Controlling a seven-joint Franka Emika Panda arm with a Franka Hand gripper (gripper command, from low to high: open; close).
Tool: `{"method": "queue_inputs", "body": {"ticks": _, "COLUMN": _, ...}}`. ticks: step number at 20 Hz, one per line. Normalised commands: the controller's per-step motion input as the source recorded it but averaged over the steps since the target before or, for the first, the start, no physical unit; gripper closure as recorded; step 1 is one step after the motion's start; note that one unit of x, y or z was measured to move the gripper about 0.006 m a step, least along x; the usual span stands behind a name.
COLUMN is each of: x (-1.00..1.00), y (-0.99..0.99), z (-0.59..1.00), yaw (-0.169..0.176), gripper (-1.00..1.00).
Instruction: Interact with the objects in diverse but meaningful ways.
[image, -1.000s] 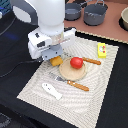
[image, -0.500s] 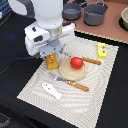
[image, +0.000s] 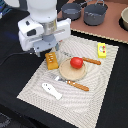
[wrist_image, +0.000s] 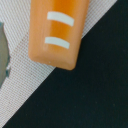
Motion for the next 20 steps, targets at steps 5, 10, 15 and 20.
{"method": "queue_inputs", "body": {"ticks": 5, "x": 0.1, "y": -0.84, "z": 0.73, "yaw": 0.0, "gripper": -1.0}}
{"method": "queue_inputs", "body": {"ticks": 10, "x": 0.18, "y": -0.84, "z": 0.44, "yaw": 0.0, "gripper": -1.0}}
{"method": "queue_inputs", "body": {"ticks": 15, "x": 0.29, "y": -0.67, "z": 0.1, "yaw": 0.078, "gripper": -1.0}}
{"method": "queue_inputs", "body": {"ticks": 20, "x": 0.33, "y": -0.64, "z": 0.0, "yaw": 0.099, "gripper": -1.0}}
